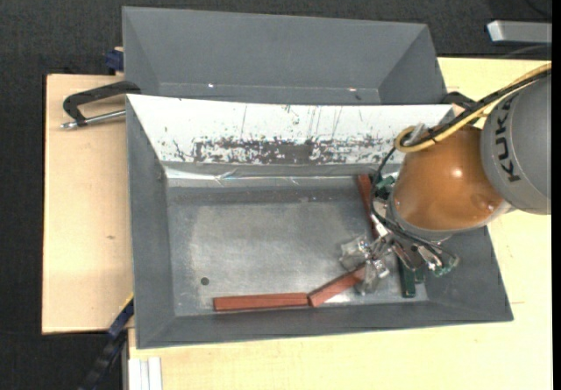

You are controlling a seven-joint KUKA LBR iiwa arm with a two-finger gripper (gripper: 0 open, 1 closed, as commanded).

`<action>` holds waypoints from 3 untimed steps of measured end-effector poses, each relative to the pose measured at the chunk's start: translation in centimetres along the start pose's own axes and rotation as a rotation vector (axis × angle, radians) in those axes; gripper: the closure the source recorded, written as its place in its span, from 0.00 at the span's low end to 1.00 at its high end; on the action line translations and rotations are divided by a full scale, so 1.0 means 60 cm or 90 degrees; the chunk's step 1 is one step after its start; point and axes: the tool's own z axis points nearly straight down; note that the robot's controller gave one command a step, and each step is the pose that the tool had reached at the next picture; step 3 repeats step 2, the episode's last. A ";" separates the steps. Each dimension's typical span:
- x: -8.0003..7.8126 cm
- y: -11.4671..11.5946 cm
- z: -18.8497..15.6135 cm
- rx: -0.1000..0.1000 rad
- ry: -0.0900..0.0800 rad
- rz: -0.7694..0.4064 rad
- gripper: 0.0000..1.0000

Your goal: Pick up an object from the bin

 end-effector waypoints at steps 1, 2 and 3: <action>0.000 0.000 0.000 0.000 0.000 0.000 1.00; -0.036 -0.018 -0.231 0.001 -0.001 0.007 1.00; -0.036 -0.018 -0.231 0.001 -0.001 0.007 1.00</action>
Offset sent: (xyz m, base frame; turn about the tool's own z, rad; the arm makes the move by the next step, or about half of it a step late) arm 0.0223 -0.0011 0.1376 0.0099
